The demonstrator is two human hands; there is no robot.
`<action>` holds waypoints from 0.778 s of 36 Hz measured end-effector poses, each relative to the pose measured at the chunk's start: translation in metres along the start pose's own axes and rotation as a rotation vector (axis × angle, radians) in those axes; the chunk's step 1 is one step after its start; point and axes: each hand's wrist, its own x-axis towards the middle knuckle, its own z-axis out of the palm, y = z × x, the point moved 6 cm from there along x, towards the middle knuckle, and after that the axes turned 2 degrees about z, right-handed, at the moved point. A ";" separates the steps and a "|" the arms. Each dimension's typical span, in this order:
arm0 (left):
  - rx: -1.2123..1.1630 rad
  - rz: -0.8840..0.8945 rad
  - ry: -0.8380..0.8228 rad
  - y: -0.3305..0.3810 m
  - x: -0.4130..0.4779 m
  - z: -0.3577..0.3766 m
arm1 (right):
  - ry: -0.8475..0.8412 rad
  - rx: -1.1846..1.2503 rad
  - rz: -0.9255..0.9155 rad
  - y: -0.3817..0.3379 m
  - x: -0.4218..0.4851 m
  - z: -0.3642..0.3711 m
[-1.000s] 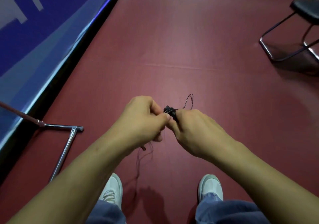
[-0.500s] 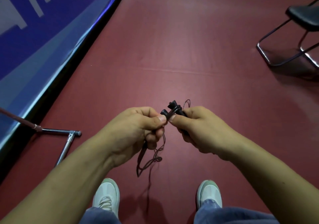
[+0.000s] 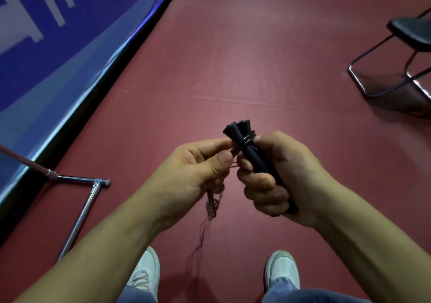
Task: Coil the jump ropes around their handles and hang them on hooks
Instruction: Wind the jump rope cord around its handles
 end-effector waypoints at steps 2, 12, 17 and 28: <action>-0.034 0.025 -0.036 0.003 0.001 0.003 | -0.106 0.070 0.020 0.002 -0.001 0.009; -0.056 -0.038 -0.151 0.007 -0.001 0.000 | -0.371 0.163 0.159 0.014 -0.002 0.022; -0.001 -0.025 -0.005 0.006 0.001 -0.004 | -0.379 0.200 0.180 0.018 0.005 0.021; -0.047 -0.005 0.160 0.007 0.004 -0.010 | -0.151 0.238 0.033 0.010 0.011 0.020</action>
